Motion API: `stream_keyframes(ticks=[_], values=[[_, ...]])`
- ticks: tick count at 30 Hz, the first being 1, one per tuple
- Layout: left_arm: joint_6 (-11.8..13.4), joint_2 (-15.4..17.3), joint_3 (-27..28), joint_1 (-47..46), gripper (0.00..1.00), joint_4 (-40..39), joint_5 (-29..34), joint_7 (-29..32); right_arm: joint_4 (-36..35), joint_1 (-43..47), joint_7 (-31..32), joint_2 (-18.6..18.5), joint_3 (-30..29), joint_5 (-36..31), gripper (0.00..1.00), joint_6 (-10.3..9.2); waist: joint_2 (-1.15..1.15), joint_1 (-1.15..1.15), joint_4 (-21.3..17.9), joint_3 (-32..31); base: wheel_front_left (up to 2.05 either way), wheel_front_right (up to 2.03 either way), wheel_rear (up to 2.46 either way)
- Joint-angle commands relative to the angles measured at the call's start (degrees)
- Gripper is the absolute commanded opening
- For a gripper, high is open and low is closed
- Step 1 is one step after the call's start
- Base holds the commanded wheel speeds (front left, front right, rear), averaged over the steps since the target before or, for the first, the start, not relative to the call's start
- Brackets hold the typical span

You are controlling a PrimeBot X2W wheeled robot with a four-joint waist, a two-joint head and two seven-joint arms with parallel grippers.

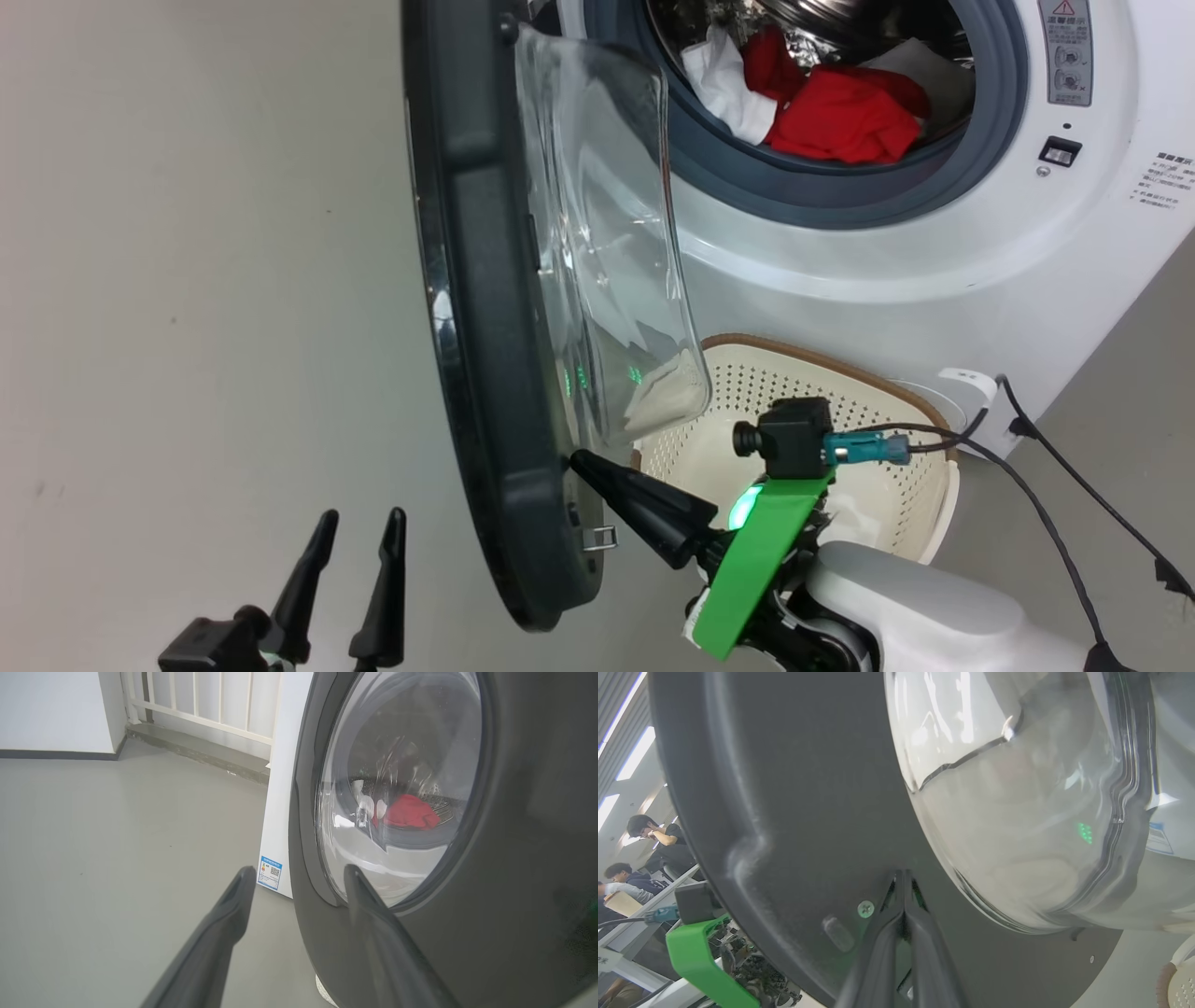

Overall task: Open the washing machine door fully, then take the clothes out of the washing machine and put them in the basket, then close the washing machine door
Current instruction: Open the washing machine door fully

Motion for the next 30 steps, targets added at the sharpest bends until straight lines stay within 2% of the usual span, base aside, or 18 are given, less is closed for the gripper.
stream_keyframes(ticks=[1,8,12,13,15,17,18,30], values=[[-0.1,0.6,2.2,-0.3,1.0,-1.7,-0.2,-0.7,-1.2,-0.8,-0.4,1.6,0.2,0.2,0.0,0.44,0.0,0.0,0.1,0.1,0.0,0.0,0.0],[0.1,0.6,2.6,0.0,1.0,-2.1,-0.5,-0.7,-0.7,-2.3,-0.4,2.4,2.2,1.2,0.0,0.44,0.0,0.0,0.1,0.1,0.0,0.0,0.0],[0.1,0.6,2.7,0.1,1.0,-2.1,-0.2,-0.7,0.0,-1.7,-0.4,2.1,0.9,0.5,0.01,0.44,0.0,0.0,0.0,-0.2,0.0,0.0,0.0],[0.1,0.6,2.5,0.1,1.0,-1.9,0.1,-0.7,0.5,-0.7,-0.4,1.9,-0.2,-0.2,0.26,0.44,0.0,0.0,-0.2,-0.4,0.0,0.0,0.0],[0.0,0.6,2.3,0.0,1.0,-1.7,0.5,-0.7,1.1,0.6,-0.4,1.5,-1.5,-1.0,0.48,0.44,0.0,0.0,-0.3,-0.7,0.0,0.0,0.0],[0.0,0.6,2.2,-0.1,1.0,-1.4,0.8,-0.7,1.5,2.1,-0.4,1.0,-2.8,-1.6,0.93,0.44,0.0,0.0,-0.4,-0.9,0.0,0.0,0.0],[-0.1,0.6,2.1,-0.3,1.0,-1.2,0.9,-0.7,1.6,3.0,-0.4,0.7,-3.6,-1.8,1.0,0.44,0.0,0.0,-0.5,-1.0,0.0,0.0,0.0],[-0.3,0.6,2.5,-1.3,1.0,1.1,2.7,-0.7,3.6,13.7,-0.4,-3.0,-11.9,-7.8,1.0,0.44,0.0,0.0,-2.4,-2.4,0.0,0.0,0.0]])
